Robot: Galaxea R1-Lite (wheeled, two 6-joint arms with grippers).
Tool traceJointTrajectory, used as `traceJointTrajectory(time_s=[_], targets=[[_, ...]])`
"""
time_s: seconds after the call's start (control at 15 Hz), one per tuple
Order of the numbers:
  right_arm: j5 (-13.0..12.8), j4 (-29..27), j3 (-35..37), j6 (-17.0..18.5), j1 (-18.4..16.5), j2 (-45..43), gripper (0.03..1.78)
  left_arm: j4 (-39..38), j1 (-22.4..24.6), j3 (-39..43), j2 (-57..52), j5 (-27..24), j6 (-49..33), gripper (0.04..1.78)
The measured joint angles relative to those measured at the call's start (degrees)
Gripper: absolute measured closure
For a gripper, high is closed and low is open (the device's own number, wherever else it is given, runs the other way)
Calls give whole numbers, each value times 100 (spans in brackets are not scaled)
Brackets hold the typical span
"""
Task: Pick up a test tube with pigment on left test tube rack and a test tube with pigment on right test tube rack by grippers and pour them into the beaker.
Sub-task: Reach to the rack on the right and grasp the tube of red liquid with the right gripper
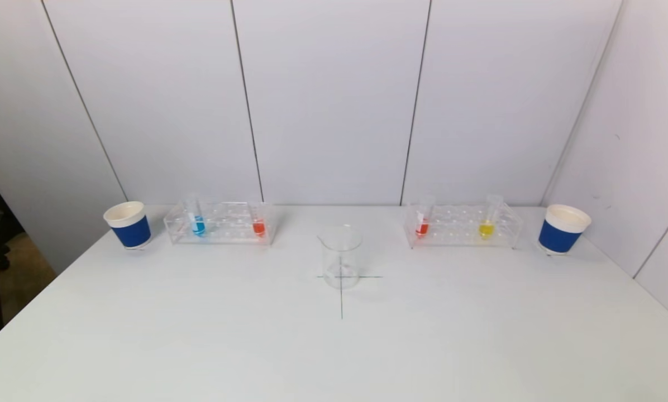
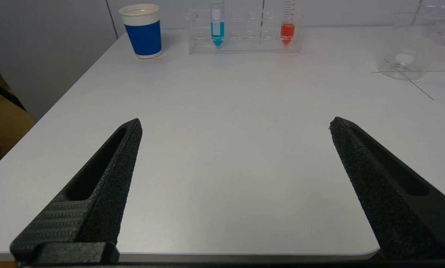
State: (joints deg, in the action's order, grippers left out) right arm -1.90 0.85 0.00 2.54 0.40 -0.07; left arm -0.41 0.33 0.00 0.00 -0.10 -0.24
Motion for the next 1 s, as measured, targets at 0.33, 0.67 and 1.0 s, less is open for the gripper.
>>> traceJointTrajectory(time_s=[0.33,0.67,1.0], targets=[[0,0,0,0,0,0,4,0,2,0,0,-1,2,6],[1,0,0,-4,1,0,4,0,0,0,0,2,0,6],[4,0,0,-9,0,0,4,0,-2,0,0,0,2,6]])
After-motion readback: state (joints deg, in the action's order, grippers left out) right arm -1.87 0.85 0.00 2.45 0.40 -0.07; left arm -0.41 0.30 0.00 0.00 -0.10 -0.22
